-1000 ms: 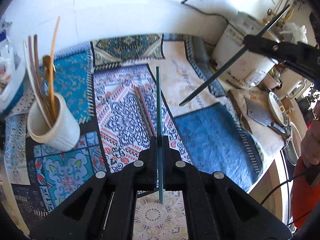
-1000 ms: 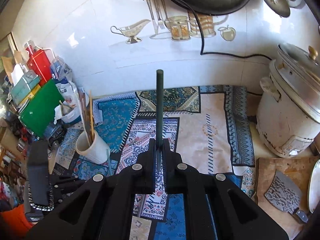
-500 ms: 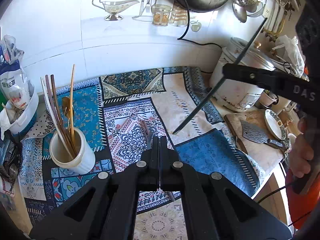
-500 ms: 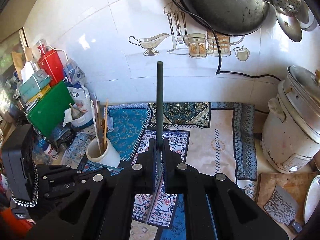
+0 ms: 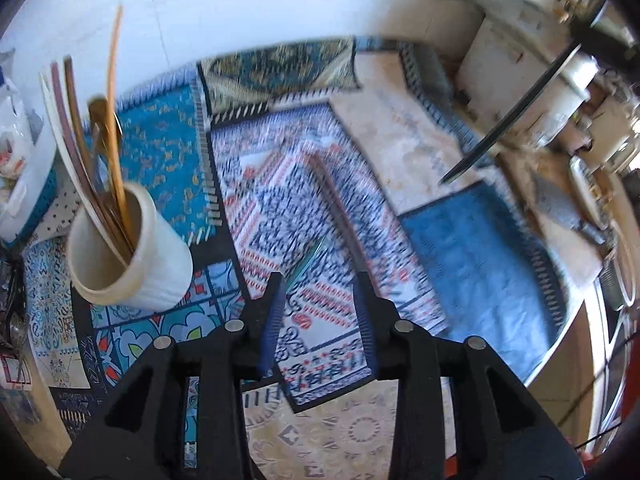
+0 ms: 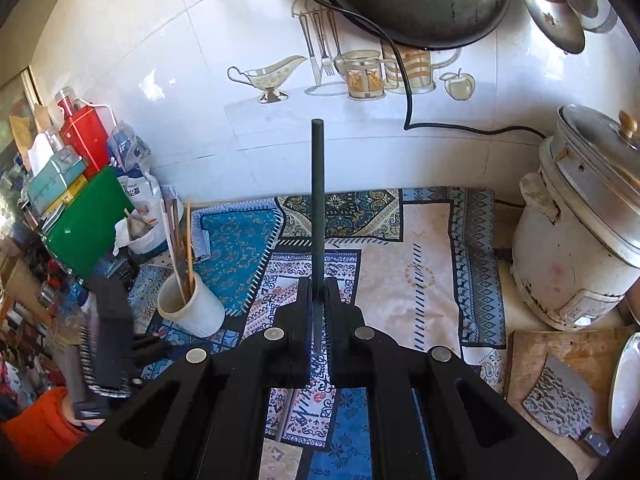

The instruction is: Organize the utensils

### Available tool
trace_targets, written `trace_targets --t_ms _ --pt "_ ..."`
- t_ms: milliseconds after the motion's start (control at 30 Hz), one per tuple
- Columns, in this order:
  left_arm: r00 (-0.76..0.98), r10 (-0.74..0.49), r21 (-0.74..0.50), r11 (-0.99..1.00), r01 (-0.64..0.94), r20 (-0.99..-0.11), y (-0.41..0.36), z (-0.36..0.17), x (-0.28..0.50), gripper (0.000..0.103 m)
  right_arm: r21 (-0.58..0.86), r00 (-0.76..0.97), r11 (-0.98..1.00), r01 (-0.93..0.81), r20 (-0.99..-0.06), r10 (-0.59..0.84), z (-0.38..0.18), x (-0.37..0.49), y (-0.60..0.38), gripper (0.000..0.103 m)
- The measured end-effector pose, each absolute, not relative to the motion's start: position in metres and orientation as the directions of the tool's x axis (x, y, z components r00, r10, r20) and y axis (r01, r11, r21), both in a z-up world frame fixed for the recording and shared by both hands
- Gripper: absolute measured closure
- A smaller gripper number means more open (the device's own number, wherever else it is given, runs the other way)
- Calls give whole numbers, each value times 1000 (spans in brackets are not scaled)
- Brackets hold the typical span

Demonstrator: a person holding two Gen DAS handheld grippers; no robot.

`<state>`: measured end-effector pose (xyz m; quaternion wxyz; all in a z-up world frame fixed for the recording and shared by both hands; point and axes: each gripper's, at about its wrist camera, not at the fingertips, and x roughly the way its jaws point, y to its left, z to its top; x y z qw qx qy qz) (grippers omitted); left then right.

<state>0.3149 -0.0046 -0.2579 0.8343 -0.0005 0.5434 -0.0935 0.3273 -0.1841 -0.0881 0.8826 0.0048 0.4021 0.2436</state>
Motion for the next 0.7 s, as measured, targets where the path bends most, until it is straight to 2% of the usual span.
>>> trace_targets --t_ms 167,233,533,633,700 --pt "278 -81 -45 990 133 -957 6 -315 333 70 206 546 882 -423 -720 429 -93 329 -183 98" --pt "267 -78 -42 990 136 -961 7 -325 338 77 207 539 883 -422 -725 428 -95 329 -182 98" --pt "233 -105 -51 972 228 -967 -8 -336 358 85 221 517 887 -405 -745 421 -106 331 -179 98" --pt "222 -110 -52 966 254 -969 -9 -337 359 93 218 514 889 -403 -750 417 -108 330 -177 98" --pt "200 -148 -96 963 252 -968 -5 -337 360 94 217 511 889 -404 -752 416 -110 329 -174 98"
